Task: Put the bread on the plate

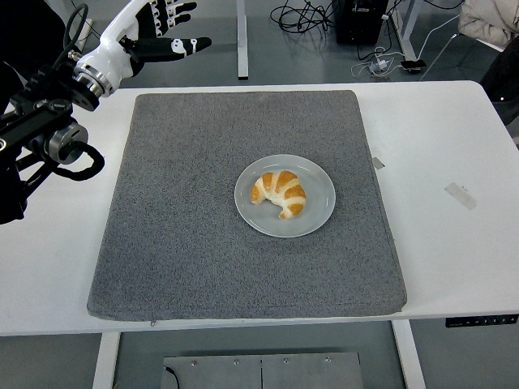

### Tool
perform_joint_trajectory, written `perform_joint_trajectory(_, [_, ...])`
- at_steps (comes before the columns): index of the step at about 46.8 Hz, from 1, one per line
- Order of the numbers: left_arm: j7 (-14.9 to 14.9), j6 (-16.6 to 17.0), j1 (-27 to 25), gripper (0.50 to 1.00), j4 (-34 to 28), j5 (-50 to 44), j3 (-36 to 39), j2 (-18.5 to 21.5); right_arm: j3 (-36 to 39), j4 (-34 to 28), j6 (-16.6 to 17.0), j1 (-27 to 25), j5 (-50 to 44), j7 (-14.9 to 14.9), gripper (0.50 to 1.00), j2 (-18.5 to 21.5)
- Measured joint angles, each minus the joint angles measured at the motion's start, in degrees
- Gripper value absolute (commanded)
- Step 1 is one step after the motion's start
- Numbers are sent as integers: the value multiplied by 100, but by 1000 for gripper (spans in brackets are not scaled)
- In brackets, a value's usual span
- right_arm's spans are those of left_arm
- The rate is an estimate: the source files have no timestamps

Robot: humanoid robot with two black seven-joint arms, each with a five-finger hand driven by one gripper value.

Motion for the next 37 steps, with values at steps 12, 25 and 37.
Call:
perform_joint_trajectory(12, [-216,-156,897,898,678,-270,-1475,-470,-2,0,0,1,0,-2,1000,0])
perform_joint_trajectory(25, [-170,-862,892,890,1631,-1509,-1611,-887,-3,0,-2,1,0,-2,1000,0])
perform_joint_trajectory(37, [-179,-977,874,890,1814,-1888,-1998,-1008,9,64,7,13,0,-2,1000,0])
